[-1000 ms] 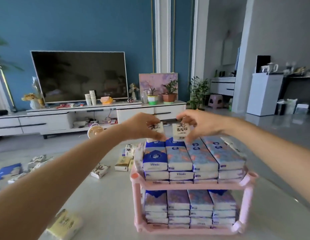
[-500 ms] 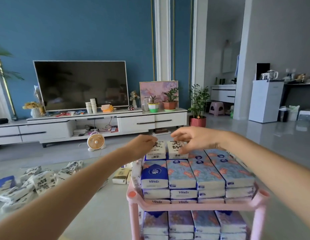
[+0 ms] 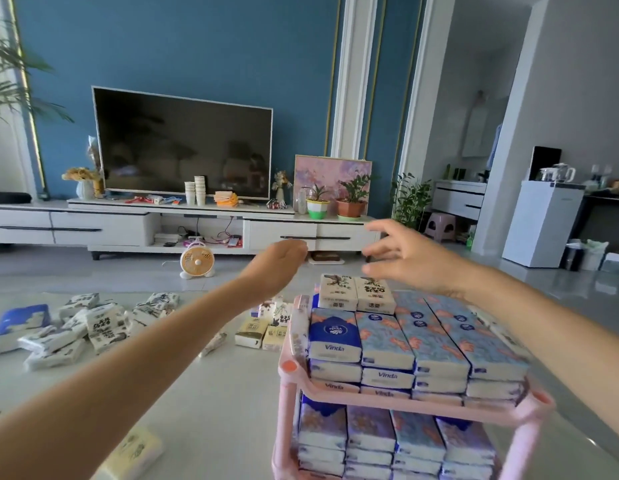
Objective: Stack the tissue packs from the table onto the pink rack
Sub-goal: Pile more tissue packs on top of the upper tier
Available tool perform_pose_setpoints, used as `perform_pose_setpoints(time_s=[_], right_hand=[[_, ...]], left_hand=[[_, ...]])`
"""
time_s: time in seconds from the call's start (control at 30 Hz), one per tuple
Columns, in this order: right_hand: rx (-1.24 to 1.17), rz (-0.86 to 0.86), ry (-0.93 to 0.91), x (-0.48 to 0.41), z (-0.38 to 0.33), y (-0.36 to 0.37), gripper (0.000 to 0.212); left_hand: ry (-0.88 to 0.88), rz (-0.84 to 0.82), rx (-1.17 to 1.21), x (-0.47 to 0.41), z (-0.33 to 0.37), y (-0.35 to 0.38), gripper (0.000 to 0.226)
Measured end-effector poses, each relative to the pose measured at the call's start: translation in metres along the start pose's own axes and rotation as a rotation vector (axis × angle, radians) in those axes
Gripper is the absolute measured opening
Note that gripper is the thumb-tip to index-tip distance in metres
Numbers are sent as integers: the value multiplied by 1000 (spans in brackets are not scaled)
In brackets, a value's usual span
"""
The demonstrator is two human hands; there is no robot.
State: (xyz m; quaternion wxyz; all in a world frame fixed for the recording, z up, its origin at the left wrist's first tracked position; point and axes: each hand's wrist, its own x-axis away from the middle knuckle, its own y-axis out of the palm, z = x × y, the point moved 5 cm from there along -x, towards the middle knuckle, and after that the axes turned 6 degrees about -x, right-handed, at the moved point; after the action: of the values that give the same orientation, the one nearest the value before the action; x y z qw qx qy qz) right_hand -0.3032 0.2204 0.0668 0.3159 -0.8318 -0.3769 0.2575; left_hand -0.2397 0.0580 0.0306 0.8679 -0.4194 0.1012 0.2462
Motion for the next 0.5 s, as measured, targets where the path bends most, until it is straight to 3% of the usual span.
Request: perform_pose_setpoints(time_s=[0.1, 0.27, 0.37, 0.5], right_hand=[[-30, 13, -136, 12, -53, 25, 61], [66, -241, -288, 4, -124, 125, 55], [57, -321, -228, -36, -132, 187, 54], [-27, -249, -2, -98, -91, 262, 57]], left_hand=[[-103, 57, 37, 28, -43, -28, 30], [-327, 133, 92, 98, -148, -68, 28], [-471, 247, 69, 140, -209, -86, 28], [-557, 289, -20, 177, -262, -87, 34]])
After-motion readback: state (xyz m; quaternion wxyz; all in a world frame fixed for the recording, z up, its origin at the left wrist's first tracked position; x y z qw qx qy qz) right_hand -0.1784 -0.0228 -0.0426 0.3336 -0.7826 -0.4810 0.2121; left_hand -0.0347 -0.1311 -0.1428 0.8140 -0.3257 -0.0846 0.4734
